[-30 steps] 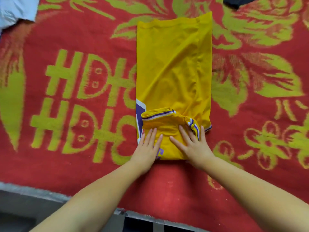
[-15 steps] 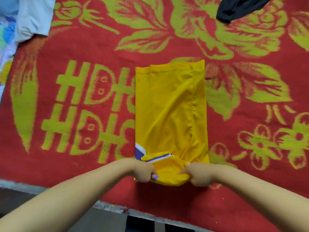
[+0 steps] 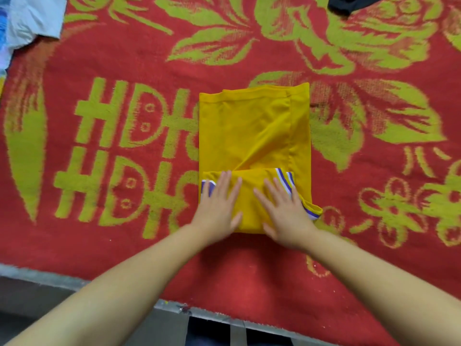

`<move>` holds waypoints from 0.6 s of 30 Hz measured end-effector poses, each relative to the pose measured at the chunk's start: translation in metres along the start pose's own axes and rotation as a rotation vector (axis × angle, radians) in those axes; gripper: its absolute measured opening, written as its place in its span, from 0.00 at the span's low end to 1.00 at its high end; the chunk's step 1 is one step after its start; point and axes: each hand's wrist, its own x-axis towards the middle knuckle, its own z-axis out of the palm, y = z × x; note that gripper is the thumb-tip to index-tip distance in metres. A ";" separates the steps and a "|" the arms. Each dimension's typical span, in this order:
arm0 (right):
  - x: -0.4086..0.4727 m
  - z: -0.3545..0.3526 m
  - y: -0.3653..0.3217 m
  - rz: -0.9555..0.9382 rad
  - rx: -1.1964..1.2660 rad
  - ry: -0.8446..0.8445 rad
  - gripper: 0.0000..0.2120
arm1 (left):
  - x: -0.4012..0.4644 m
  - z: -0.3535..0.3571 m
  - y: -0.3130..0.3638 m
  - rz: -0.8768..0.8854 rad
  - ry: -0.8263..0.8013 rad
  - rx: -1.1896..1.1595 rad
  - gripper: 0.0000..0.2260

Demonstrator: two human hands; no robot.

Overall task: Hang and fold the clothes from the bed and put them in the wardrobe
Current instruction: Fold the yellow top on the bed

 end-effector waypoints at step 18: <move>0.004 -0.006 0.002 0.074 -0.223 -0.489 0.41 | -0.007 0.006 0.008 0.102 -0.469 0.023 0.41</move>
